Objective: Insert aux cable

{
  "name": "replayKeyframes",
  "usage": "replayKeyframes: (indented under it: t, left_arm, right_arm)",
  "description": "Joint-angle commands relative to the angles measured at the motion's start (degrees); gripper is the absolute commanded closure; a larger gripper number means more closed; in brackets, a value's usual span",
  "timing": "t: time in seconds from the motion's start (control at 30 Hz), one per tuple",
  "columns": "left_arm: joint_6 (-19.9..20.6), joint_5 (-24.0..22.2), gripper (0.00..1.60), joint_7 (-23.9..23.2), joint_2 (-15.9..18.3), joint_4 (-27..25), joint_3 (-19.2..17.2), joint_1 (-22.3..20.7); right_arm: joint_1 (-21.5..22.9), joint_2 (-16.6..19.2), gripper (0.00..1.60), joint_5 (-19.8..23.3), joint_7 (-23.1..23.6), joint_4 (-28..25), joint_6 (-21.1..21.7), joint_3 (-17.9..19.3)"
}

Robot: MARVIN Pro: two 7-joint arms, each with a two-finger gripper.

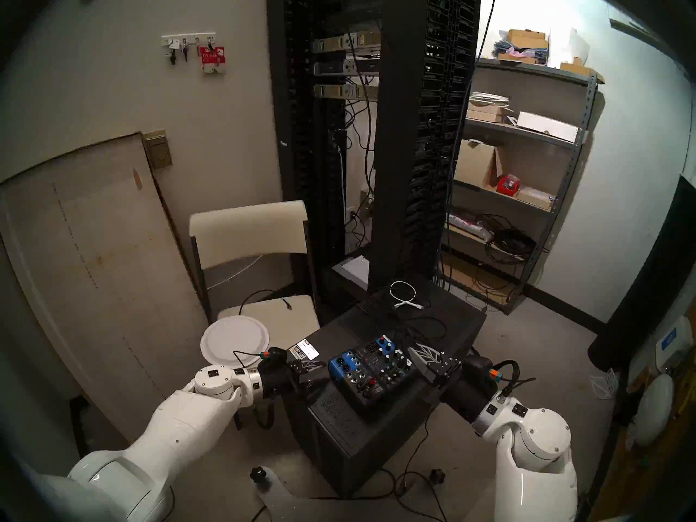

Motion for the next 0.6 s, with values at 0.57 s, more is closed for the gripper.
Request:
replayKeyframes:
  t: [0.57]
  left_arm:
    - [-1.74, 0.2, 1.6, -2.56, -1.38, 0.8, 1.53, -1.13]
  right_arm:
    - [0.38, -0.02, 1.6, 0.75, 0.35, -1.17, -0.09, -0.13]
